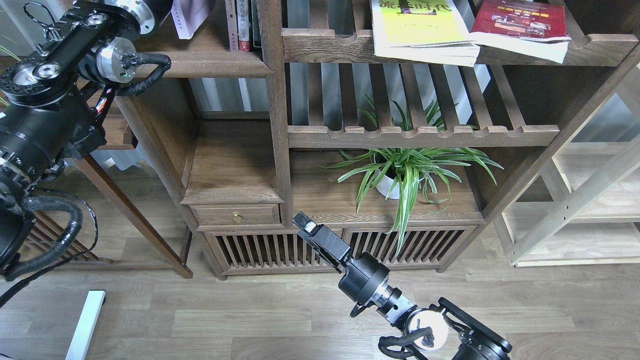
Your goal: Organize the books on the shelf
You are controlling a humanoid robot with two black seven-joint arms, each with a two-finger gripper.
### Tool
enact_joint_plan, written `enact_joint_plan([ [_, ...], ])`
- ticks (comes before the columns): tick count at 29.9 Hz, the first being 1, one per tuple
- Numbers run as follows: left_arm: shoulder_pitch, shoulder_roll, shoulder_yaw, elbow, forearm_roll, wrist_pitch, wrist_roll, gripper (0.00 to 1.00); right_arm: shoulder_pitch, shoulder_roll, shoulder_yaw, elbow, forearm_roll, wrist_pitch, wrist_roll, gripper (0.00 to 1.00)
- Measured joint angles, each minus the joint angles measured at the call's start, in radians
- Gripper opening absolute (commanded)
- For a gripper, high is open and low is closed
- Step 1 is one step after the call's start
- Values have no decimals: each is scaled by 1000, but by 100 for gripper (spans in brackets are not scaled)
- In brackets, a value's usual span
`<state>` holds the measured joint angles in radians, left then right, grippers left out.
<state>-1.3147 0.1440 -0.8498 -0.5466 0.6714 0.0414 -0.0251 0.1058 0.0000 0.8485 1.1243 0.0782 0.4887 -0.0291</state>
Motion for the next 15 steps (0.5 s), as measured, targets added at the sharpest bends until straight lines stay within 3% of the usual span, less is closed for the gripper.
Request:
enact_joint_plan([
  [5,0,-20,5,18,-2,0,-30,8,-2,0,0,2,0,0,0,90],
  [15,2,-29,37,27,-15,0,-47,11,-6,0,0,6,0,0,-1,90],
])
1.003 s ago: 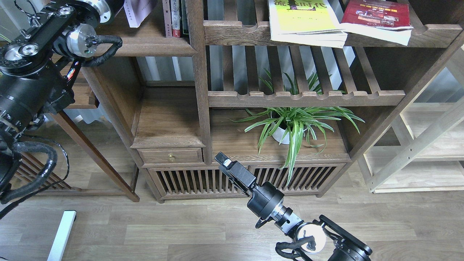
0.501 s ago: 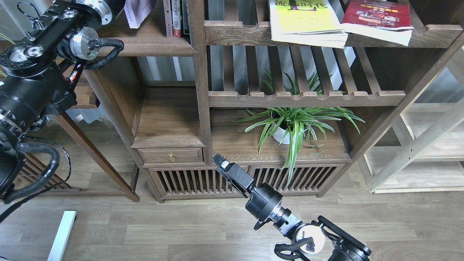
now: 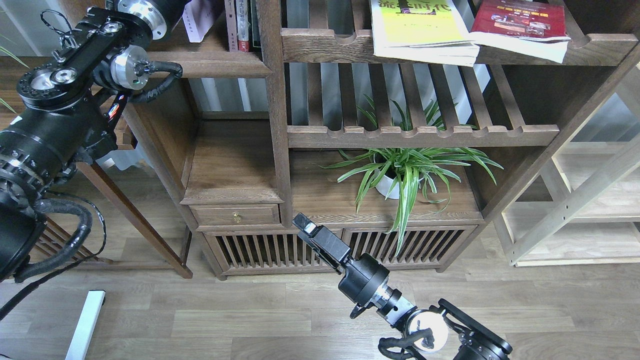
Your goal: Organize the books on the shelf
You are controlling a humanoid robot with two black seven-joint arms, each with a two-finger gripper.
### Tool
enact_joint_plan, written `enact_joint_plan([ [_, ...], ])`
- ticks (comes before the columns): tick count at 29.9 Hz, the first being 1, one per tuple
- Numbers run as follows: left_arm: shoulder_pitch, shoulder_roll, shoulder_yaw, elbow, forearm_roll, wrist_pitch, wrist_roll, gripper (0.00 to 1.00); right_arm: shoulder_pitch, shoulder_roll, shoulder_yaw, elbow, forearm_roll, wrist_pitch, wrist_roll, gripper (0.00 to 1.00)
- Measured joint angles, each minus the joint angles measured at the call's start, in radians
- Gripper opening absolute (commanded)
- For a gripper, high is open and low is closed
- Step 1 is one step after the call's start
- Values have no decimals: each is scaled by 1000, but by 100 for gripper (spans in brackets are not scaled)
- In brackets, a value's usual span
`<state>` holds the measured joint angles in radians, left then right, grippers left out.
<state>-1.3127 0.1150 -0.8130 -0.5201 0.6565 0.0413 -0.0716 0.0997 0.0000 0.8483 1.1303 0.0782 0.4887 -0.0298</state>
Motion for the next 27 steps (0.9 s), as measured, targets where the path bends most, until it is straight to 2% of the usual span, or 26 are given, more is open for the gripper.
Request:
enact_joint_plan([
  [15,18,3,11,2,0,10,-8,21,0,0,0,0,0,0,1,90],
  [27,18,-3,11,2,0,13,-3,34,0,0,-18,0,0,0,1,90],
])
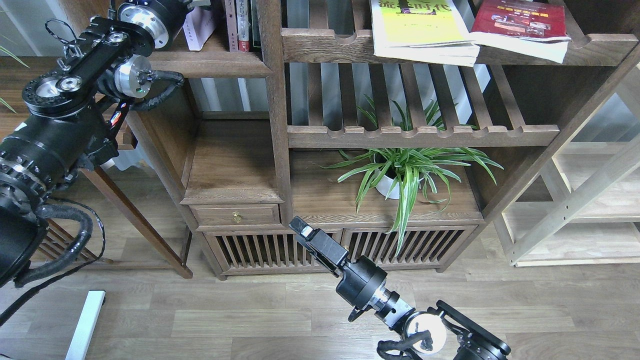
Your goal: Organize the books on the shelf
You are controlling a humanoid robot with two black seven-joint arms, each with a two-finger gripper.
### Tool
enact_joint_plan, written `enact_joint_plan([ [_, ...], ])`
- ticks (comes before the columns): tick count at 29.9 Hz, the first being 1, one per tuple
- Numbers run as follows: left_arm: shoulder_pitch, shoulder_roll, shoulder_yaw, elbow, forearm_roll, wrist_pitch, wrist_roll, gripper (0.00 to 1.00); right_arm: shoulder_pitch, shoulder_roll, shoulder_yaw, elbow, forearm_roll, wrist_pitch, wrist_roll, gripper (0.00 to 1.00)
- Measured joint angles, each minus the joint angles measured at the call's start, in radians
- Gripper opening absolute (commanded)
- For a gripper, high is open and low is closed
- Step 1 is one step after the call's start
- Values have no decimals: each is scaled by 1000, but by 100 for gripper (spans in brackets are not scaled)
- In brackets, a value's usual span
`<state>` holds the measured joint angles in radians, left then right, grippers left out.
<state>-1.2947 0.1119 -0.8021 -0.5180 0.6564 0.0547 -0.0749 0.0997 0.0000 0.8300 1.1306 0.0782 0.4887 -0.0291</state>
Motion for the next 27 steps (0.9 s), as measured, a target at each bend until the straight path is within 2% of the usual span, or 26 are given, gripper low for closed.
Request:
enact_joint_plan([
  [4,0,-4,0,0,0,0,3,40,0,0,0,0,0,0,0,90],
  [19,-17,-19,4,-9,-11,11,1,42,0,0,-13,0,-1,0,-1,90],
  [27,-31,-21,5,-44,-18,21,13,45,0,0,-16,0,-7,0,-2,90],
])
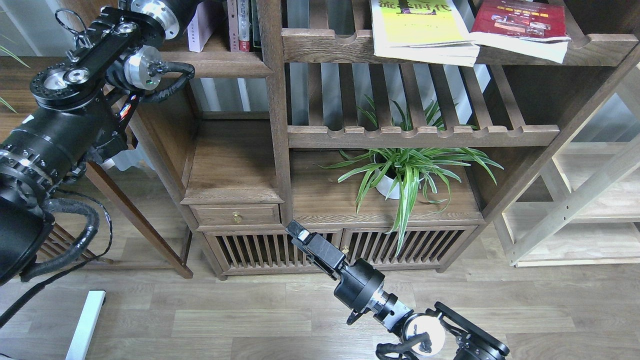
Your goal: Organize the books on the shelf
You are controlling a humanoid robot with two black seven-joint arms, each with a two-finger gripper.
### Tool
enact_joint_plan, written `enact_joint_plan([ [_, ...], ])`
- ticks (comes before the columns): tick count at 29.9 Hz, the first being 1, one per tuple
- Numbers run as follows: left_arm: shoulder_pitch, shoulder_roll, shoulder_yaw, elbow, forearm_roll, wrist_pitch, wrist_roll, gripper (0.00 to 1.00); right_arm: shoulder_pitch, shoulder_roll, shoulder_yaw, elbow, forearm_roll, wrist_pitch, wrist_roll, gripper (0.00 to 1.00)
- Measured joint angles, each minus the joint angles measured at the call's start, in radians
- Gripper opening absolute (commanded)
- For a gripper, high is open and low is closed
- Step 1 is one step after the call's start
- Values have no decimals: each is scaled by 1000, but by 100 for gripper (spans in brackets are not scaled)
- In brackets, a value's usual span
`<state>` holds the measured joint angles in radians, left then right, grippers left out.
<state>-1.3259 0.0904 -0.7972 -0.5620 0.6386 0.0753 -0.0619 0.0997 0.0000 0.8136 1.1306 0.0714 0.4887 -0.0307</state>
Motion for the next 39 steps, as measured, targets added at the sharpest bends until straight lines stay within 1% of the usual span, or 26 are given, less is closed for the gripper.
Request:
enact_joint_plan([
  [7,0,9,0,-46,-1,36,3,46,0,0,0,0,-2,0,0,90],
  [14,-10,29,-17,-81,-1,38,19,46,-4,0,0,0,-14,0,0,90],
  [21,-17,66,-33,-149,-1,49,42,46,-7,0,-2,0,-17,0,0,90],
  [27,-44,74,-48,-162,-1,56,46,47,-12,0,-12,0,-23,0,0,90],
  [34,-61,106,-65,-196,-1,59,70,47,-19,0,-13,0,-27,0,0,90],
  [39,-74,116,-81,-217,-1,59,75,48,-25,0,-13,0,-40,0,0,90],
])
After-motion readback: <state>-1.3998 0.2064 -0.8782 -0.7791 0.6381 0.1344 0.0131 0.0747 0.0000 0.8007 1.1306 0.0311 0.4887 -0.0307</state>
